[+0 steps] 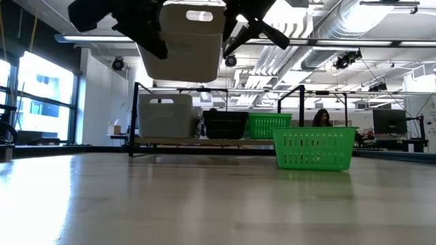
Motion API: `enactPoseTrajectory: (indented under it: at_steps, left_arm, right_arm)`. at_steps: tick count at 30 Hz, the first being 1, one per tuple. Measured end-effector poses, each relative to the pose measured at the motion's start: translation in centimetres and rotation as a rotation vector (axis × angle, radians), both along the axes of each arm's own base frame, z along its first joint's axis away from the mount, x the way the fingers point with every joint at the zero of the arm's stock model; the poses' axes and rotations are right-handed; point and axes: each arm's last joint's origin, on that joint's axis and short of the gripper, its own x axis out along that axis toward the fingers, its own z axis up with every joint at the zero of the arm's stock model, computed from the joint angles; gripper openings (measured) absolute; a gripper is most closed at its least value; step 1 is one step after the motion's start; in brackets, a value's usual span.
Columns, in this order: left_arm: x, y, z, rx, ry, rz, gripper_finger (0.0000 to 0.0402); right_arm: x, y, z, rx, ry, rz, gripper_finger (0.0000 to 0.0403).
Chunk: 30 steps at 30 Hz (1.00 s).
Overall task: Stack baskets on shelf by color
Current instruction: Stack the gray bin on the gray bins on the shelf
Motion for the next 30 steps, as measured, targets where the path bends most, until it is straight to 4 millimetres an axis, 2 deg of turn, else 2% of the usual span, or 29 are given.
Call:
enactPoseTrajectory:
  at_steps: [8,12,19,30]
  left_arm:
    - [-0.8,0.2,1.2,-0.027,-0.015,-0.026,0.0000]
    - [-1.5,0.4,2.2,-0.036,-0.052,-0.023,0.0000]
    - [-2.9,1.1,3.9,-0.099,-0.083,-0.019,0.0000]
    - [-3.8,1.7,4.4,-0.071,-0.044,-0.012,0.0000]
  right_arm:
    - [0.1,0.2,0.5,-0.022,-0.020,0.026,0.0127]
    - [0.1,0.1,0.5,-0.030,-0.022,0.023,0.0159]
    - [0.1,0.4,0.9,-0.033,-0.059,0.022,0.0166]
    - [-1.4,0.4,4.0,-0.107,-0.167,-0.008,0.0167]
